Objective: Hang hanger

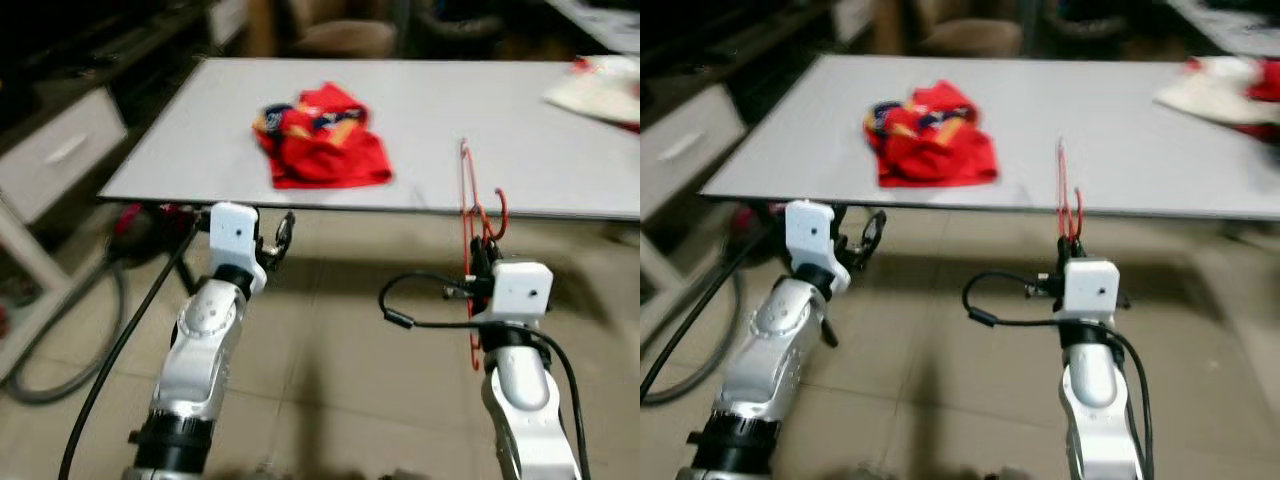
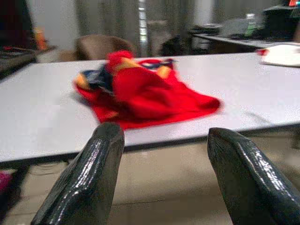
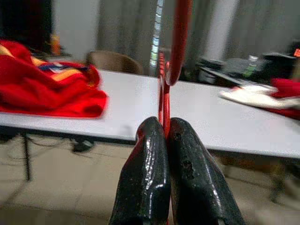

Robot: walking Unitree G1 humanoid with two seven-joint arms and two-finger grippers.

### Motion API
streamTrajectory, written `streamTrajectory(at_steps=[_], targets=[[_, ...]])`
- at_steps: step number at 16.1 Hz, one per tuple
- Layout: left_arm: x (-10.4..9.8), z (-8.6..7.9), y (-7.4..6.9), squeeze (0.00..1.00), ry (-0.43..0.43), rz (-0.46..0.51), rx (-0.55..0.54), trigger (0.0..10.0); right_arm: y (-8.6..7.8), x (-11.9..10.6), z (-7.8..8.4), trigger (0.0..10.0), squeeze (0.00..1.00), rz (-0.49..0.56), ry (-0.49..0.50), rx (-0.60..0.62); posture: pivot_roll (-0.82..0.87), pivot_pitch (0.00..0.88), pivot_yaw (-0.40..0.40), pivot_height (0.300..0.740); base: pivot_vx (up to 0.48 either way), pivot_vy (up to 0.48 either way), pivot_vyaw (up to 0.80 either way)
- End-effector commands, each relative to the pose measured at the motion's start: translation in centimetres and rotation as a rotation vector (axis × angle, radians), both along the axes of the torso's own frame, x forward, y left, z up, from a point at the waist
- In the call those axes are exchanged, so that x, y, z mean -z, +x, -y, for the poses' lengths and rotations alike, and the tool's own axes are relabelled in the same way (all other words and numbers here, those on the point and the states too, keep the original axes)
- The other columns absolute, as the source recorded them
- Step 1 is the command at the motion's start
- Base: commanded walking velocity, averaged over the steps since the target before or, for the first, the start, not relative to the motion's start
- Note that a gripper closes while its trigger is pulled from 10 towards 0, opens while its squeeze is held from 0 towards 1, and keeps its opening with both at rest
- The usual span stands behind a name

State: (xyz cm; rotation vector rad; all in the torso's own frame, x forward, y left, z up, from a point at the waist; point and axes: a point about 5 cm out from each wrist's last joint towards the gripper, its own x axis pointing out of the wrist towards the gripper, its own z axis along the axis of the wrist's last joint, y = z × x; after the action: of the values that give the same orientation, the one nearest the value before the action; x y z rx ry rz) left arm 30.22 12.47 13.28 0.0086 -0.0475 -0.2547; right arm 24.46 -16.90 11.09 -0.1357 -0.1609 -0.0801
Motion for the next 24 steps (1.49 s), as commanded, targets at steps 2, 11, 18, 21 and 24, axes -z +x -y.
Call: streamTrajectory(at_steps=[2, 11, 18, 21, 24], targets=[[0.0, -0.2, 0.0, 0.0, 0.012, 0.009, 0.003, 10.0, 0.2, -0.1, -0.3, 0.0, 0.0, -0.001, 0.011, -0.013, -0.06, 0.014, 0.032, 0.74, 0.0, -0.437, 0.0], [0.4, 0.1, 0.0, 0.0, 0.008, 0.003, 0.009, 10.0, 0.5, 0.1, -0.3, 0.0, 0.0, -0.017, 0.021, -0.031, -0.06, 0.007, 0.035, 0.74, 0.0, -0.48, 0.0], [0.7, 0.1, 0.0, 0.0, 0.015, 0.0, 0.007, 10.0, 1.0, 0.0, 0.0, 0.0, 0.0, -0.02, 0.024, -0.053, -0.05, 0.0, 0.032, 0.74, 0.0, -0.48, 0.0], [0.7, 0.0, 0.0, 0.0, 0.014, -0.001, -0.003, 10.0, 1.4, -0.1, -0.2, 0.0, 0.0, -0.033, 0.04, -0.101, -0.05, 0.0, 0.027, 0.74, 0.0, -0.48, 0.0], [0.6, -0.4, 0.6, 0.0, 0.019, -0.004, -0.015, 10.0, 2.8, -1.0, -0.4, 0.0, 0.0, -0.103, 0.024, -0.326, -0.05, 0.0, 0.029, 0.74, 0.0, 0.0, 0.0]])
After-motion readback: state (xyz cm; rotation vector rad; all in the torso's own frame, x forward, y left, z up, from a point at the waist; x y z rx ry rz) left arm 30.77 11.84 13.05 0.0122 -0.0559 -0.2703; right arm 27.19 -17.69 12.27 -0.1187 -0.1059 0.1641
